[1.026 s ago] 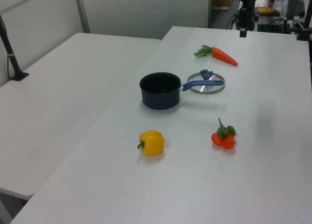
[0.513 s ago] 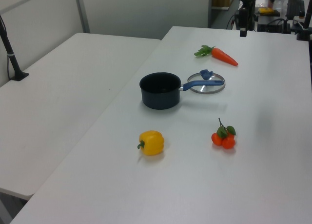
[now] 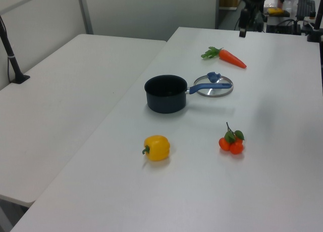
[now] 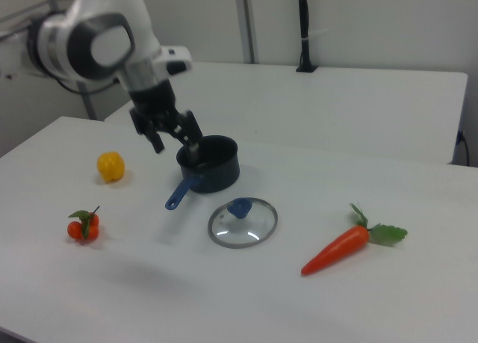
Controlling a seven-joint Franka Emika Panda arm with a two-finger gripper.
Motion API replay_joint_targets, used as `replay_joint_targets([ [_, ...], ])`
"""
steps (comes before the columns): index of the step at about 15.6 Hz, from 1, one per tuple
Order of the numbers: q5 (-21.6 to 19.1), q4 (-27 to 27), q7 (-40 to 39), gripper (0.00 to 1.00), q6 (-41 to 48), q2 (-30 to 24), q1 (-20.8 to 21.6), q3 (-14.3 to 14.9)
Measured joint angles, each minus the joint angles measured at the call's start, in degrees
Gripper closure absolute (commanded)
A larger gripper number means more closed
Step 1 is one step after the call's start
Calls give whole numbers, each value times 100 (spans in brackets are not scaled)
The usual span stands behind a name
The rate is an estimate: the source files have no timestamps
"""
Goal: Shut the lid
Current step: 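Move the gripper down over the blue knob of the glass lid, then close the gripper on the blue knob of the glass lid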
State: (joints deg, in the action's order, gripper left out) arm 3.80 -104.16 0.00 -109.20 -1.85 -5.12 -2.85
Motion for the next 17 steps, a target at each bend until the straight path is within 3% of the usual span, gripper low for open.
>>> replay_joint_targets([
  [7, 0, -1212, -5, 0, -2007, 304, -282, 4],
  [17, 0, -1308, -5, 0, -4157, 1577, -436, 5],
])
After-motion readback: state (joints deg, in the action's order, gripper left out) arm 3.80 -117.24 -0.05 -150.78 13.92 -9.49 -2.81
